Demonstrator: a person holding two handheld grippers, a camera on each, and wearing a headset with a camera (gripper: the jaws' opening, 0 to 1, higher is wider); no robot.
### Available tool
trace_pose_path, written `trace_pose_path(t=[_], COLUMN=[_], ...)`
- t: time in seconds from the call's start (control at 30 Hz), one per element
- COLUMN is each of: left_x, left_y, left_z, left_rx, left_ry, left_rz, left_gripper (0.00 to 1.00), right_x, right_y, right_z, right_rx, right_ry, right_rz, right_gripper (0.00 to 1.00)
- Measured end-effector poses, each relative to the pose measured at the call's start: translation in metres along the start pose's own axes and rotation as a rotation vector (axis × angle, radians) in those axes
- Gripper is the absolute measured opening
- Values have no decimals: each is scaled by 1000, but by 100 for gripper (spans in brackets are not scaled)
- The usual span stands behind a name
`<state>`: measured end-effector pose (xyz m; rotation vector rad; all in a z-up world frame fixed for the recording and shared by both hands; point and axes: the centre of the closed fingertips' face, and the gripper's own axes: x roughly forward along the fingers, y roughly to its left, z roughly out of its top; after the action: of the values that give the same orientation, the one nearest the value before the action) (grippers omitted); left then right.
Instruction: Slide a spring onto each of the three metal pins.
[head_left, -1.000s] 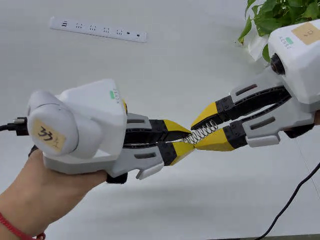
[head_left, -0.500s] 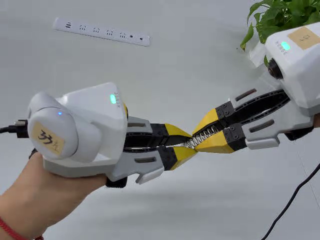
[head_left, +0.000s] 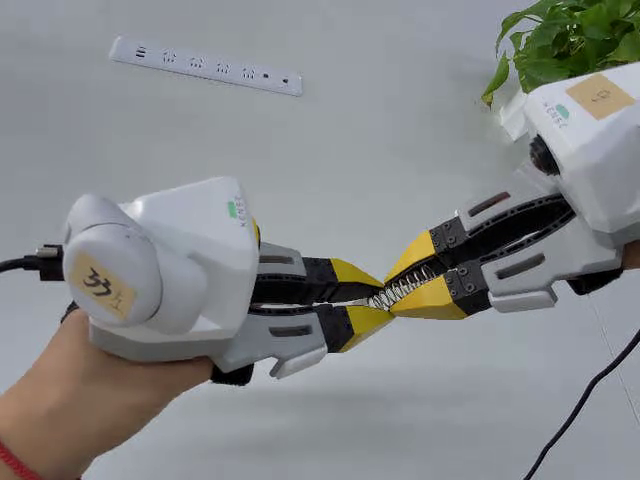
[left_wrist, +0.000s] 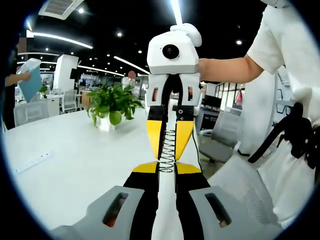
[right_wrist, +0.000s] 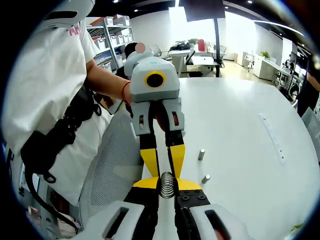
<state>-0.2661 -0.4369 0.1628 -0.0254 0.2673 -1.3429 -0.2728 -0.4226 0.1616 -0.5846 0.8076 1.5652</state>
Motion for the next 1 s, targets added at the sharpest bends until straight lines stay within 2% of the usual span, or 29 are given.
trace_pose_path(t=[0.33,0.53,0.8,1.0], left_x=[-3,-13,-35,-59], left_y=[-1,5,19,33], left_z=[-4,-9,-17,-28], left_rx=[0,-2,20,39], left_ry=[10,20,37,69], left_rz=[2,27,89,153], left_gripper=[13,17,29,41], right_x=[-1,-5,-9,-13], right_y=[-1,-4,-12,-23], right_z=[1,2,1,-10], right_rx=[21,38,70,99], right_ry=[-15,-33,-59,-49], right_rz=[-15,-37,-77,-119], right_gripper=[7,7,7,7])
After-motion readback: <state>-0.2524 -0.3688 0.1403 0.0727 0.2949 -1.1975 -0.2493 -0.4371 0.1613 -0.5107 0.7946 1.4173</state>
